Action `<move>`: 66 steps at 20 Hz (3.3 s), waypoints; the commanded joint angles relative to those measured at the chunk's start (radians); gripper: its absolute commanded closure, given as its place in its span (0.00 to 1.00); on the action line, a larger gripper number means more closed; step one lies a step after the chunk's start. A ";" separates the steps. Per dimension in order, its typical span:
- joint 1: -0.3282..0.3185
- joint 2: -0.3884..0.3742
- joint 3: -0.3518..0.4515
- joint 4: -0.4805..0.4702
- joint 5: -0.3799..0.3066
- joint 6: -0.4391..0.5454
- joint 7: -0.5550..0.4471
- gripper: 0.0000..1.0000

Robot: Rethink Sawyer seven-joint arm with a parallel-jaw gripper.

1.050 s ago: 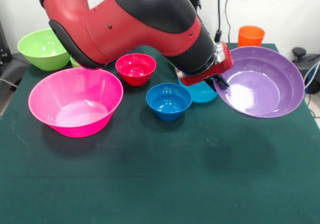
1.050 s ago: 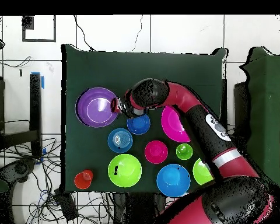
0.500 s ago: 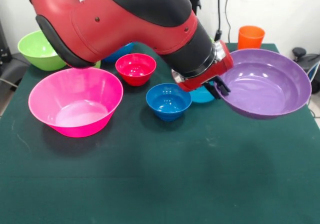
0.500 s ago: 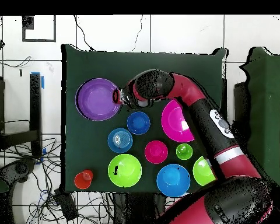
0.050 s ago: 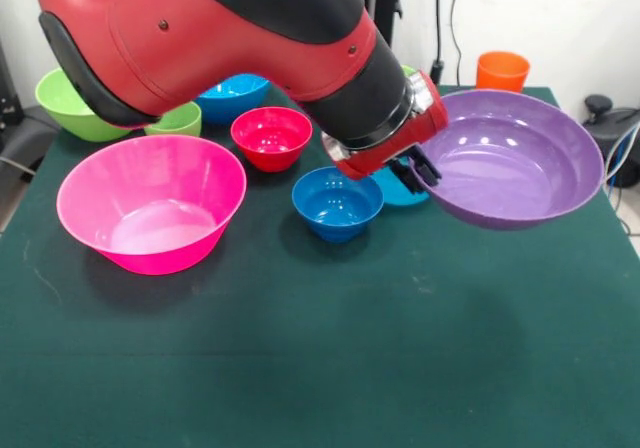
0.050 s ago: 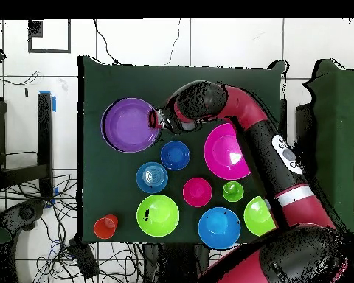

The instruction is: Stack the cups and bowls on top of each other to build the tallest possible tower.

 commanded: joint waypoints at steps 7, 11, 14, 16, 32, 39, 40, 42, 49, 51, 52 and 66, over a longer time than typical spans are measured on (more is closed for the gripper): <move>0.023 -0.030 -0.047 -0.156 -0.114 0.195 -0.360 1.00; 0.026 -0.023 -0.054 -0.193 -0.133 0.230 -0.372 1.00; 0.026 -0.018 -0.056 -0.215 -0.147 0.251 -0.382 1.00; 0.028 -0.011 -0.058 -0.236 -0.159 0.267 -0.394 1.00; 0.041 0.015 -0.087 -0.405 -0.278 0.383 -0.484 1.00; 0.045 0.015 -0.103 -0.447 -0.311 0.426 -0.515 1.00; 0.044 0.013 -0.104 -0.447 -0.312 0.428 -0.517 1.00; 0.040 0.010 -0.107 -0.446 -0.315 0.434 -0.521 1.00; 0.029 -0.014 -0.129 -0.436 -0.327 0.465 -0.529 1.00; 0.021 -0.023 -0.138 -0.423 -0.326 0.460 -0.527 1.00; 0.020 -0.026 -0.142 -0.419 -0.325 0.461 -0.525 1.00; -0.043 -0.109 -0.193 -0.264 -0.278 0.413 -0.439 1.00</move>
